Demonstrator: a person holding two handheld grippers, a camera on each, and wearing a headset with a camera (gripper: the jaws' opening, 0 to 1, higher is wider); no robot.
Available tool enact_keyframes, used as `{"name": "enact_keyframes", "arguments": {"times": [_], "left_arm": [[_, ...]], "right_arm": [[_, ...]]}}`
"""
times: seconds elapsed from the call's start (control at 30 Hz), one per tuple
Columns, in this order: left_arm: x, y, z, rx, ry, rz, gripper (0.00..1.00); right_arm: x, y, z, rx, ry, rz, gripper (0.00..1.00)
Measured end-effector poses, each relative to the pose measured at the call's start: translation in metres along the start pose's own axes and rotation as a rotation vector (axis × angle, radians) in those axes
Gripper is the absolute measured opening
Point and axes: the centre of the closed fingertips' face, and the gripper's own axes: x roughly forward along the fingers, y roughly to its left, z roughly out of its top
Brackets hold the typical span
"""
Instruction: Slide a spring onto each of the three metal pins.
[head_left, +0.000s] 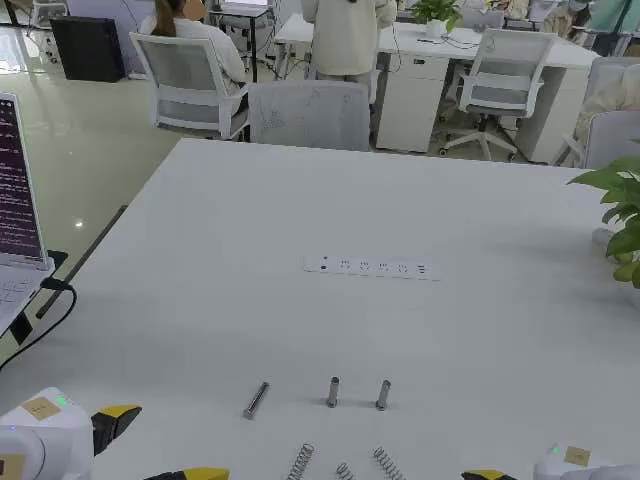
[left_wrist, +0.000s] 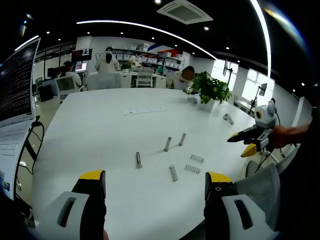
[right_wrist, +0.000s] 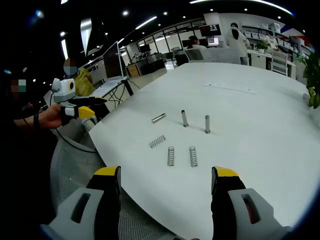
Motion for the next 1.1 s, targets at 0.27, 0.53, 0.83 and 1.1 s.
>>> {"name": "enact_keyframes", "arguments": {"times": [0.27,0.53,0.83,1.1], "left_arm": [[-0.0011,-0.0002,0.0001,-0.004,-0.002,0.006,0.78],[-0.0013,0.0026,-0.0013,-0.007,-0.001,0.008,0.79],[-0.0010,0.0033,-0.0016,-0.011,-0.001,0.009,0.79],[-0.0021,0.0049,-0.0026,-0.017,-0.002,0.011,0.78]], "right_arm": [[-0.0007,-0.0022,-0.0014,0.002,0.002,-0.007,0.73],[-0.0007,-0.0010,-0.0019,-0.002,0.001,-0.002,0.73],[-0.0003,0.0007,-0.0045,0.001,0.012,0.004,0.74],[0.0007,0.0012,-0.0052,0.001,0.016,0.005,0.74]]}}
